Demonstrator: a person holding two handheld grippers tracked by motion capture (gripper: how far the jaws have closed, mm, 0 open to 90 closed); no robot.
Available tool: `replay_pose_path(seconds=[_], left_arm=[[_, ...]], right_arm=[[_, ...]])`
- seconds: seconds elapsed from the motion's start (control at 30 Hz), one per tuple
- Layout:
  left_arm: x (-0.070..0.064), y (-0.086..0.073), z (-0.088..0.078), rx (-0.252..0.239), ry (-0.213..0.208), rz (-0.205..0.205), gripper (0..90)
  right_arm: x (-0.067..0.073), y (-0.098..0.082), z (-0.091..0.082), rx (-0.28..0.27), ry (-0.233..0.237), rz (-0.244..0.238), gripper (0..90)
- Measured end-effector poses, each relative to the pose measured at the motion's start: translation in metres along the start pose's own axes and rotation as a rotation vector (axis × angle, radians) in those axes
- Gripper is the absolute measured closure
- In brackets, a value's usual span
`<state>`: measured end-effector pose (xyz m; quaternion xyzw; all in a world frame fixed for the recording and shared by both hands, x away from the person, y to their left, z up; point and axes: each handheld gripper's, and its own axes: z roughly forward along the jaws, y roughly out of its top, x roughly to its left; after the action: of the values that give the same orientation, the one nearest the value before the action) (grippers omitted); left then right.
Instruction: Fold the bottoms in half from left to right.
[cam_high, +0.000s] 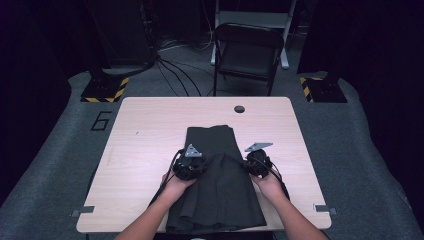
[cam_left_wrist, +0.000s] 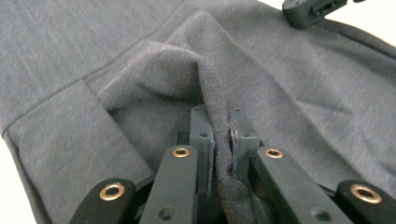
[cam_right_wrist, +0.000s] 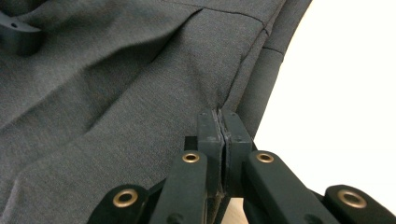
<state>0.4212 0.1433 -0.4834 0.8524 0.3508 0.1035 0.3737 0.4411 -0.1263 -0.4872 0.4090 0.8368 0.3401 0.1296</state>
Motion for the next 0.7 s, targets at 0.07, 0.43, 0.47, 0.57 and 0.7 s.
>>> replay_pose_path(seconds=[0.07, 0.43, 0.47, 0.57, 0.7], left_arm=[[-0.001, -0.003, 0.0, -0.001, -0.002, 0.002, 82.0], [-0.004, -0.008, -0.029, -0.058, -0.076, -0.006, 47.3], [-0.003, -0.01, -0.034, -0.071, -0.089, -0.017, 46.2], [0.0, -0.014, -0.048, -0.096, -0.089, -0.026, 44.7], [0.007, -0.022, -0.06, -0.11, -0.058, -0.025, 44.3]], right_arm=[[-0.001, -0.005, -0.003, -0.011, -0.004, 0.008, 88.4], [-0.001, -0.016, -0.008, -0.021, -0.016, 0.037, 72.9], [-0.001, -0.015, -0.01, -0.029, -0.021, 0.047, 68.7], [0.001, -0.013, -0.019, -0.059, -0.032, 0.06, 60.8], [0.014, -0.009, -0.026, -0.089, -0.021, 0.028, 55.1]])
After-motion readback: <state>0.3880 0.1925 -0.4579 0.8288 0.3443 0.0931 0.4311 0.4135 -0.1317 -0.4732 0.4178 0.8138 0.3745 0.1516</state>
